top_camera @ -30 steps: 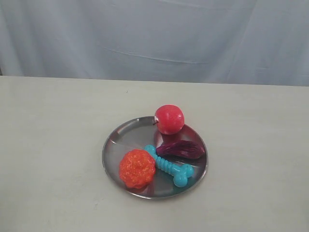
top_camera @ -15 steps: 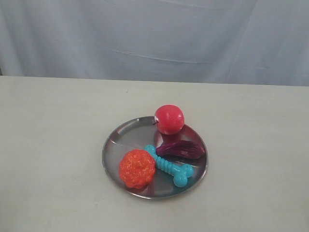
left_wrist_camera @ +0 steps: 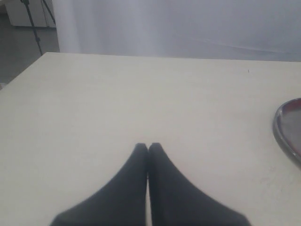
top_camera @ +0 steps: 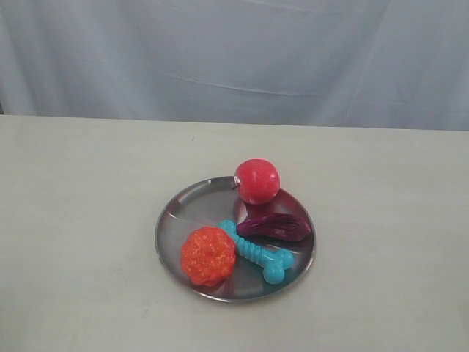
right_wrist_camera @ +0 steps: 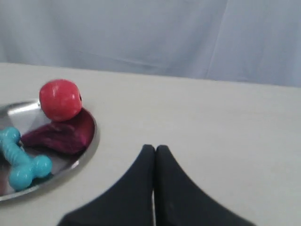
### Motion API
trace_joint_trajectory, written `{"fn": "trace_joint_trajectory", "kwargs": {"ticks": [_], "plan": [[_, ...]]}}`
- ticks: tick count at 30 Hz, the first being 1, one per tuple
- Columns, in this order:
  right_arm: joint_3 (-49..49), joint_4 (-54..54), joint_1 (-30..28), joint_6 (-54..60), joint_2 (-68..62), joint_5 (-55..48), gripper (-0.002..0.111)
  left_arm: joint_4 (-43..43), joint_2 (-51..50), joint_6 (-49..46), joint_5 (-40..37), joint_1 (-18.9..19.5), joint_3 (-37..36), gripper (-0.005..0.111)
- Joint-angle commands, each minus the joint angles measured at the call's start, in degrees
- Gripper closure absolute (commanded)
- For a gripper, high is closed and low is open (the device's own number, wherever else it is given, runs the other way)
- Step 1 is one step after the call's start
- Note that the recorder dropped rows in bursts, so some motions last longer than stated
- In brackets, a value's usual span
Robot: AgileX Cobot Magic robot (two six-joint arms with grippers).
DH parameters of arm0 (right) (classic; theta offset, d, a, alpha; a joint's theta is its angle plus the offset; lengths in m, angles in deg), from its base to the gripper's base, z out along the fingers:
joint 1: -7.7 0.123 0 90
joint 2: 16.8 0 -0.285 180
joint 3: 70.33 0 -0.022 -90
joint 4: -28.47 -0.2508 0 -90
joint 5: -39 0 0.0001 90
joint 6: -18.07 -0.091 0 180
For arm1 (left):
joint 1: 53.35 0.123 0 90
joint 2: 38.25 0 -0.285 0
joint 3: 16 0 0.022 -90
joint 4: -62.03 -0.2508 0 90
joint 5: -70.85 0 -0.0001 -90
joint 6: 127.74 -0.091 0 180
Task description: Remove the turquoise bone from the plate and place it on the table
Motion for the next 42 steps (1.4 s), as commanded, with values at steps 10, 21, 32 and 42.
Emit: {"fn": "trace_joint_trajectory", "kwargs": {"ticks": [10, 21, 32, 42], "plan": [[0.2, 0.8, 0.1, 0.2, 0.4, 38.2, 0.109, 0.0, 0.1, 0.2, 0.3, 0.3, -0.1, 0.107], [0.2, -1.1, 0.1, -28.4, 0.4, 51.0, 0.109, 0.0, 0.1, 0.2, 0.3, 0.3, -0.1, 0.107], [-12.6, -3.7, 0.4, -33.2, -15.6, 27.8, 0.109, 0.0, 0.1, 0.2, 0.3, 0.3, -0.1, 0.107], [-34.0, 14.1, 16.5, -34.7, -46.3, 8.3, 0.109, -0.1, 0.1, 0.2, 0.3, 0.3, -0.1, 0.107]]}}
